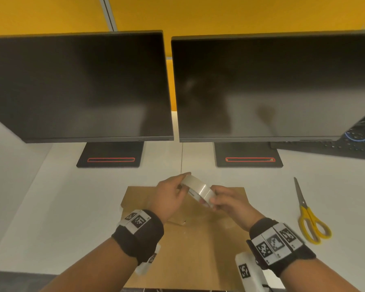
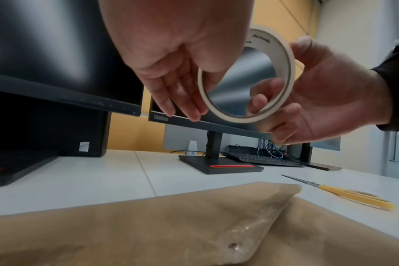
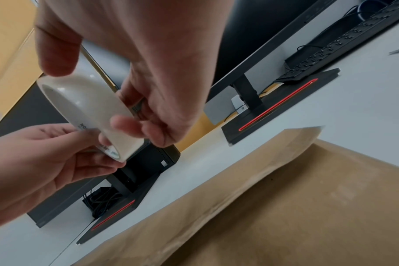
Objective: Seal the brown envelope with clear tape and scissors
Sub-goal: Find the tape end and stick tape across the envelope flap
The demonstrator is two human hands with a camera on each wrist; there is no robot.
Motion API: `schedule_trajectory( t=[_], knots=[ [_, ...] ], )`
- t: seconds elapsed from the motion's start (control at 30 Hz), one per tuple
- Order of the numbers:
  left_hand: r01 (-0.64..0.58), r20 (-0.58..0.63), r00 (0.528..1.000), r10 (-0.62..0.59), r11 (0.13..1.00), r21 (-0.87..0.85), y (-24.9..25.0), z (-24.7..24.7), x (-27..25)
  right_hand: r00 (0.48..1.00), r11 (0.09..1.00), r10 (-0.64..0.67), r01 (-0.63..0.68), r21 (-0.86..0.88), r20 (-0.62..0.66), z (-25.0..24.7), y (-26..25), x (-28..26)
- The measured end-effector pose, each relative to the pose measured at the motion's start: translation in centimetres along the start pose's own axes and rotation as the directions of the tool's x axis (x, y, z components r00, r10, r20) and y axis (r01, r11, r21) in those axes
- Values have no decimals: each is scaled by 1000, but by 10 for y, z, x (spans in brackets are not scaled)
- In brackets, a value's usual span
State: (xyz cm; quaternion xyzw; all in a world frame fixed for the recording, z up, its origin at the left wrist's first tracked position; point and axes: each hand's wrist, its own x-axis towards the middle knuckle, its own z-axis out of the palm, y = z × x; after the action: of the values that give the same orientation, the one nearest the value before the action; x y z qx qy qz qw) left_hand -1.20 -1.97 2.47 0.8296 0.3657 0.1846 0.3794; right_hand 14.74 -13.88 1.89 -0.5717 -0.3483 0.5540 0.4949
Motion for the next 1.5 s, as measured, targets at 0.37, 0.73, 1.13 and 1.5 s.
schedule_trajectory(
  t=[0.37,0.73,1.13,1.5],
  knots=[
    [-26,71,997,6,962,273,-1,-9,6,1000,997,-2,2,-73,0,11,-7,0],
    [138,67,989,-133,988,-76,-16,-5,5,999,994,-25,27,-108,27,17,-12,-5],
    [144,69,988,-135,980,-138,-13,-2,8,999,986,-13,8,-165,-33,14,-33,0],
    [126,75,990,-117,984,-127,-17,-1,7,998,999,17,-20,-40,-63,15,-25,5]
  ],
)
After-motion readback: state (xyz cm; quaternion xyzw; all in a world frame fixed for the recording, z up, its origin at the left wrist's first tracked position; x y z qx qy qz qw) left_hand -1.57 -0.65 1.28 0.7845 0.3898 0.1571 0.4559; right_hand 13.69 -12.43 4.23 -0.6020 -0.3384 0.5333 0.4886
